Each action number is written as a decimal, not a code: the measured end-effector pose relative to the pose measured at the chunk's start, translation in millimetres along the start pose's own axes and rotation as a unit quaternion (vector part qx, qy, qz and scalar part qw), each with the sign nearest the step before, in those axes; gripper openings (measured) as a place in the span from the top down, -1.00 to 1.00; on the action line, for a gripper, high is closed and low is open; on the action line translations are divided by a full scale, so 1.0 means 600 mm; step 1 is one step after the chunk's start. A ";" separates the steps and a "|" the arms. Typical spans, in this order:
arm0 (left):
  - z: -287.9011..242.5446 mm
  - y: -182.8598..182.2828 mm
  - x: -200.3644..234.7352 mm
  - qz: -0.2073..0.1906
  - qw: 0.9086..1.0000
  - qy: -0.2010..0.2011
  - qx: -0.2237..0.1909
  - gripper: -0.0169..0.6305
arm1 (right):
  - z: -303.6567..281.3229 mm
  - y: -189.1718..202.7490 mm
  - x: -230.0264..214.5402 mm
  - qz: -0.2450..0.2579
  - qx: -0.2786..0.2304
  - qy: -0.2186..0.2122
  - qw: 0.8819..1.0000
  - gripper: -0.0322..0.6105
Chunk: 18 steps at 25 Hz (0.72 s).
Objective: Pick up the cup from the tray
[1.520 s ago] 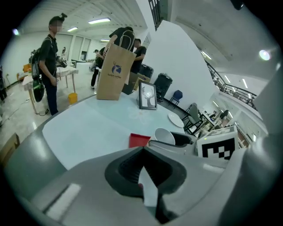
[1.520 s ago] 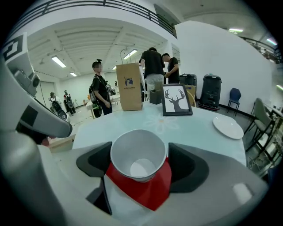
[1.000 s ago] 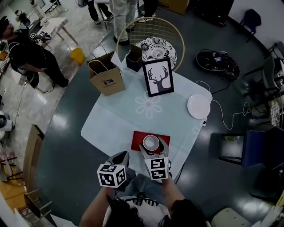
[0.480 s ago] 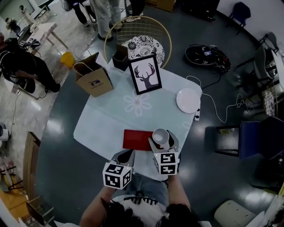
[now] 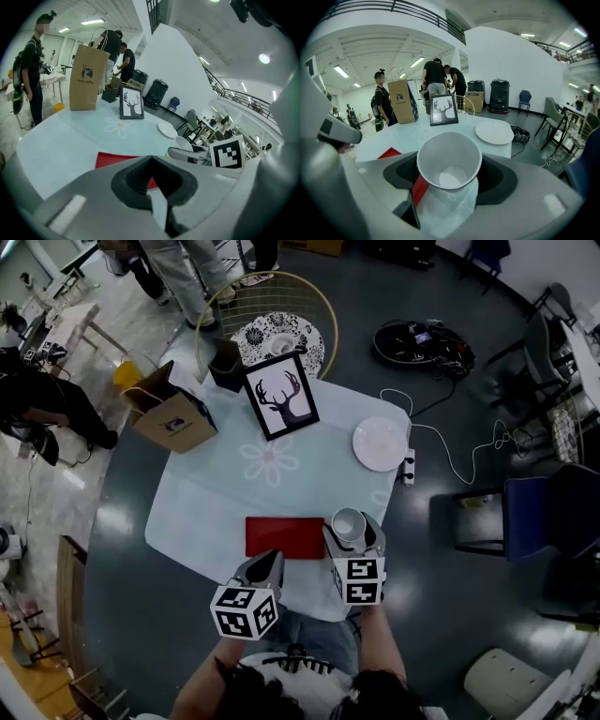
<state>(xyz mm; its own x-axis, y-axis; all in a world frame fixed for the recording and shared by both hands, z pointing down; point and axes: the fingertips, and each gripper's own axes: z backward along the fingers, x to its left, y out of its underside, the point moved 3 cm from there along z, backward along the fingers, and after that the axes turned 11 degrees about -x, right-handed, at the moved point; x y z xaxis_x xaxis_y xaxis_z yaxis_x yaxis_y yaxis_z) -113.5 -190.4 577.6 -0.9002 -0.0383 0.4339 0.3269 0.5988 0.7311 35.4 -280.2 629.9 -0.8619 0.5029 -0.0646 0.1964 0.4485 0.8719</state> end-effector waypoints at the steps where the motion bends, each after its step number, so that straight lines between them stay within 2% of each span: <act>1: -0.004 0.000 -0.002 -0.005 1.000 -0.001 0.003 0.95 | 0.000 0.004 -0.006 0.000 0.003 0.001 1.000 -0.26; 7: -0.018 0.022 -0.020 -0.033 0.999 0.003 0.030 0.95 | -0.011 0.030 -0.028 -0.012 0.019 0.002 1.000 -0.27; 15: -0.027 0.059 -0.043 -0.036 0.997 0.019 0.068 0.95 | -0.012 0.045 -0.029 -0.043 0.008 -0.010 0.999 -0.30; 18: -0.024 0.062 -0.037 -0.030 0.997 0.012 0.072 0.95 | -0.010 0.036 -0.026 -0.050 -0.007 -0.012 0.999 -0.42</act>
<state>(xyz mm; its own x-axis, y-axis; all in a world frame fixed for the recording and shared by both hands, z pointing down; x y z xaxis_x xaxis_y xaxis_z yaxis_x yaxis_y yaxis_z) -76.9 -178.8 603.1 -0.9093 -0.0947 0.4053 0.2270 0.7034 0.6736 50.7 -282.7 652.5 -0.8653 0.4743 -0.1623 0.1040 0.4866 0.8674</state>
